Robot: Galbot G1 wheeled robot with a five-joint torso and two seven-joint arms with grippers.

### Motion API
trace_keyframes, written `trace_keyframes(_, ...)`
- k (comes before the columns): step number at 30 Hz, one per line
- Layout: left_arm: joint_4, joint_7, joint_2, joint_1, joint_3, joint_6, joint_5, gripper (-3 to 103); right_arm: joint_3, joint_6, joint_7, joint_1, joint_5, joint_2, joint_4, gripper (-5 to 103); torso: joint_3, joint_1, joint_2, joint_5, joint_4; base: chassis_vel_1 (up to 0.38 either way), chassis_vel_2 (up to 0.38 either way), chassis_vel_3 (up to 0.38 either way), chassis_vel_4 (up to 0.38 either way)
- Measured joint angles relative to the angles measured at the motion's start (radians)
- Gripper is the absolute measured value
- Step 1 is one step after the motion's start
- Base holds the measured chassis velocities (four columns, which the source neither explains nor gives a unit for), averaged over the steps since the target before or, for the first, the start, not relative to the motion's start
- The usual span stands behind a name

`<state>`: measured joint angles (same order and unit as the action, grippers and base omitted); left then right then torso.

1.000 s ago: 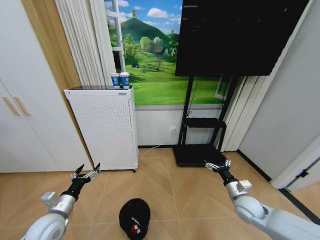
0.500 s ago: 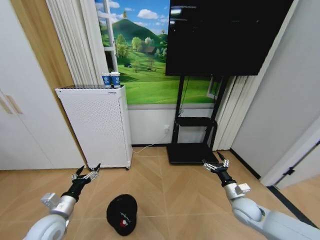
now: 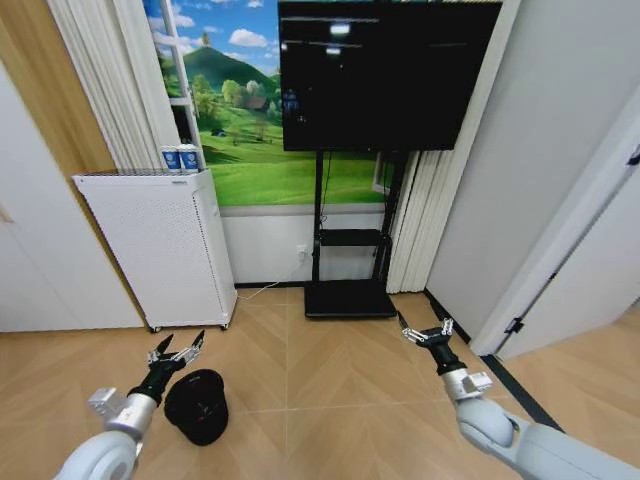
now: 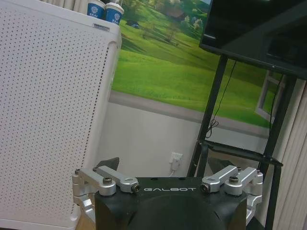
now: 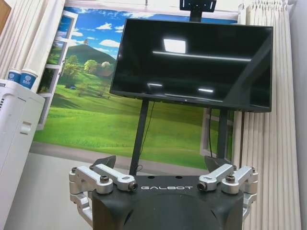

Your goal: Pick up the trash bin and place the garbage on the floor into it.

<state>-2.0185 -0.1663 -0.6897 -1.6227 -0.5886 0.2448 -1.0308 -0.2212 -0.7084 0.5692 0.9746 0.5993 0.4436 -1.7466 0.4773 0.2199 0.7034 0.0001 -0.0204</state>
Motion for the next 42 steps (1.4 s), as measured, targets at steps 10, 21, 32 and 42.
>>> trace_keyframes(10, 0.003, 0.000, -0.009, 0.002, 0.013, 0.000, 0.007, 100, -0.001, 0.020, 0.063, 0.005, -0.023, 0.015, -0.052, 100, 0.000, 0.000, -0.001, -0.0002, 0.0006, 0.065, 0.058, -0.054, -0.013)
trace_keyframes(21, -0.003, 0.002, -0.012, -0.004, 0.012, 0.001, 0.008, 100, 0.000, 0.022, 0.073, 0.012, -0.031, 0.017, -0.059, 100, -0.001, -0.001, -0.001, -0.0003, 0.0002, 0.174, -0.202, -0.203, 0.182)
trace_keyframes(32, -0.008, -0.014, -0.012, -0.008, 0.006, 0.001, 0.008, 100, 0.003, 0.022, 0.076, 0.013, -0.031, 0.009, -0.059, 100, -0.001, -0.001, -0.002, -0.0005, 0.0005, 0.331, -0.271, -0.319, 0.278)
trace_keyframes(42, -0.011, -0.025, -0.011, -0.007, 0.002, 0.001, 0.004, 100, -0.003, 0.031, 0.086, 0.008, -0.025, 0.002, -0.055, 100, -0.001, -0.001, -0.002, -0.0014, 0.0006, 0.379, -0.351, -0.382, 0.357)
